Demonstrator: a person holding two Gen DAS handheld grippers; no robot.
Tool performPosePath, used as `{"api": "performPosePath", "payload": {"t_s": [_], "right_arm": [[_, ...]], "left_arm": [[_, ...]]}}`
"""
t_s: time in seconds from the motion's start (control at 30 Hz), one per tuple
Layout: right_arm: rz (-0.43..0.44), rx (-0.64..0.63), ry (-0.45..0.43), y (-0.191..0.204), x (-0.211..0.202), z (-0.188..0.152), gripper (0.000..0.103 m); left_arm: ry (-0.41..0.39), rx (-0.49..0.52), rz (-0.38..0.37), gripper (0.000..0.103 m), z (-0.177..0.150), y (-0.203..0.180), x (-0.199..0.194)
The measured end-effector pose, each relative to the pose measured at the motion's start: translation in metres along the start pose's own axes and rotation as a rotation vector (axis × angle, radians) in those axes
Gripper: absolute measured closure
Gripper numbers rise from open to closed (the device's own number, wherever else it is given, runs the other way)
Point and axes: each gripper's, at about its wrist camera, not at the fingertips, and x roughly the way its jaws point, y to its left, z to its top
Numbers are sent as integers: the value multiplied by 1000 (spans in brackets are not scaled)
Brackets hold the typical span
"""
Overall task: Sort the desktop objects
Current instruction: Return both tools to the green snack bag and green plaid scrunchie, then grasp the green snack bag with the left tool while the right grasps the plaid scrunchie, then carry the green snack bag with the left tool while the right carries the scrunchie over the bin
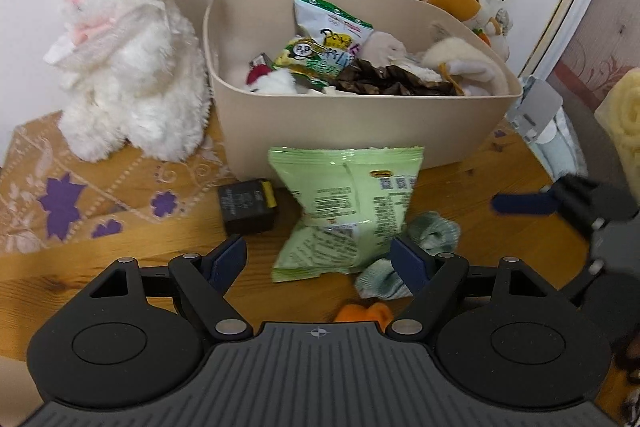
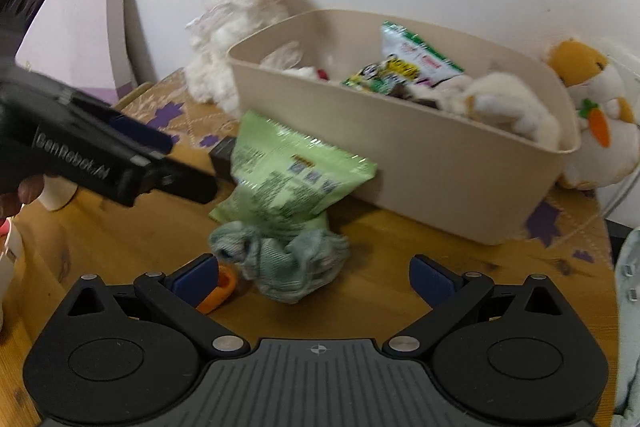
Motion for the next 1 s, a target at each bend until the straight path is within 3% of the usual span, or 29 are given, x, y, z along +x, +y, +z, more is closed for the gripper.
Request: {"api": "performPosePath", "payload": {"t_s": [0.3,0.57,0.63,0.77,0.83,1.0], "right_arm": [[-54,-18,10,15,27,-1,3],[-27,30,36,5,36,-4,33],[-11,39,40,3,37,-5,47],[16,45,33,-1,33,-7,63],[40,54,34,-3,31,-9,76],[42,53,30,-3,26,-12,82]], "left_arm": [[22,-26,-29,23,12,-15,35],[40,-26,-36,27,22,-21,62],[40,-33,-52,30,22,-18,63],[39,-43,-64,36,24,-13,62],[39,-50,-63,39,25,-12,61],[32,-51,-47,40,20,-10,55]]}}
